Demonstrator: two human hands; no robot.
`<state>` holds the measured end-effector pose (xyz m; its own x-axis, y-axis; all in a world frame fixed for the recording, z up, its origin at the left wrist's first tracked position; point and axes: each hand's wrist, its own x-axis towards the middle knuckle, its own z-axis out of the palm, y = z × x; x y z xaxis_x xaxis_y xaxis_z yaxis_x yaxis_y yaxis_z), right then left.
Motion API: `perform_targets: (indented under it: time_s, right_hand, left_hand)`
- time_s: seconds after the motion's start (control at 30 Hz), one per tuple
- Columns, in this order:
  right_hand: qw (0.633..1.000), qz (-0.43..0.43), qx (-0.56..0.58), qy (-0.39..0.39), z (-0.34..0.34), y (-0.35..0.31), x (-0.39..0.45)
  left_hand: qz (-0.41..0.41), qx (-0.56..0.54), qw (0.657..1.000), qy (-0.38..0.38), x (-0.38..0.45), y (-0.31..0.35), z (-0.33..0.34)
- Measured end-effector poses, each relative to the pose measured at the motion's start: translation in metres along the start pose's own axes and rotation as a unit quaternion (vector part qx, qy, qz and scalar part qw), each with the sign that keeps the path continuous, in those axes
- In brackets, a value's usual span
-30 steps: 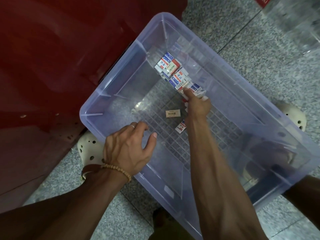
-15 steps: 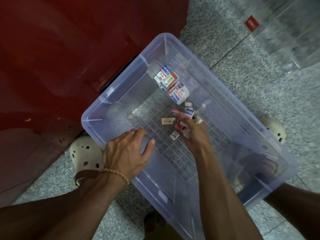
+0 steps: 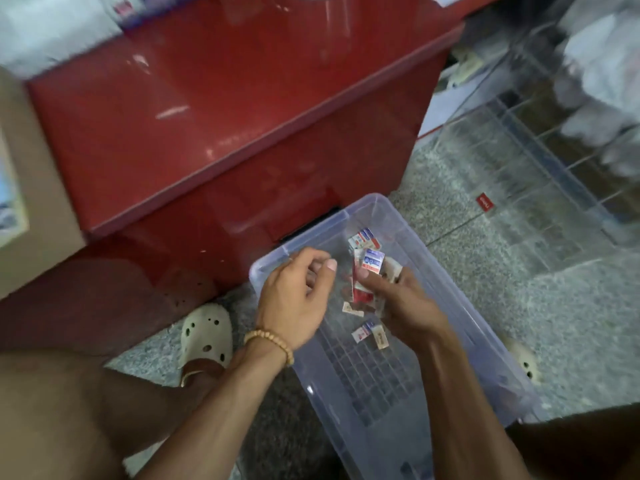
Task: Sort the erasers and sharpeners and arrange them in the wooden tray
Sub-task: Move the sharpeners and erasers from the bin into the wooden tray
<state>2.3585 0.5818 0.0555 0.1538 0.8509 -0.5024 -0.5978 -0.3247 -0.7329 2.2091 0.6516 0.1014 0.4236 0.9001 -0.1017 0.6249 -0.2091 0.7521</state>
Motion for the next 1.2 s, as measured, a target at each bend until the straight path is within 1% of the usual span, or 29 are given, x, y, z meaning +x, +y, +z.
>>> perform_targets:
  time_s: [0.13,0.2,0.27,0.4,0.47,0.53,0.67,0.77,0.83,0.9,1.0,1.07,1.13,1.2]
  right_hand:
    - [0.989,-0.062,-0.093,-0.101,0.048,-0.041,-0.035]
    - [0.977,-0.097,-0.131,-0.136,0.073,-0.06,-0.052]
    - [0.962,-0.134,-0.177,-0.159,0.098,-0.076,-0.067]
    - [0.938,-0.159,-0.241,-0.193,0.144,-0.098,-0.09]
    - [0.928,-0.171,-0.261,-0.205,0.166,-0.105,-0.098]
    - [0.926,-0.177,-0.254,-0.215,0.187,-0.11,-0.103]
    - [0.933,-0.191,-0.223,-0.206,0.225,-0.11,-0.106]
    - [0.938,-0.207,-0.194,-0.199,0.251,-0.107,-0.103]
    - [0.943,-0.212,-0.168,-0.193,0.267,-0.105,-0.1]
    - [0.947,-0.213,-0.163,-0.179,0.28,-0.1,-0.096]
    - [0.944,-0.213,-0.185,-0.168,0.299,-0.092,-0.085]
    - [0.945,-0.216,-0.19,-0.158,0.309,-0.089,-0.075]
    - [0.948,-0.214,-0.192,-0.135,0.319,-0.087,-0.063]
    - [0.954,-0.204,-0.181,-0.122,0.33,-0.087,-0.052]
  left_hand:
    - [0.051,-0.021,0.997,0.055,-0.023,0.023,-0.045]
    - [0.075,-0.04,0.993,0.079,-0.034,0.032,-0.069]
    - [0.095,-0.065,0.988,0.101,-0.044,0.04,-0.093]
    - [0.136,-0.102,0.973,0.158,-0.062,0.055,-0.14]
    - [0.143,-0.113,0.97,0.161,-0.07,0.059,-0.164]
    - [0.129,-0.157,0.968,0.149,-0.076,0.061,-0.187]
    - [0.068,-0.289,0.939,0.176,-0.082,0.062,-0.223]
    - [0.022,-0.353,0.913,0.205,-0.08,0.06,-0.243]
    - [-0.013,-0.399,0.889,0.224,-0.078,0.056,-0.255]
    - [-0.03,-0.424,0.877,0.222,-0.075,0.049,-0.266]
    - [-0.028,-0.429,0.882,0.194,-0.072,0.038,-0.281]
    - [-0.027,-0.417,0.886,0.201,-0.069,0.03,-0.293]
    - [-0.021,-0.384,0.899,0.208,-0.065,0.02,-0.306]
    - [-0.017,-0.328,0.92,0.215,-0.059,0.005,-0.321]
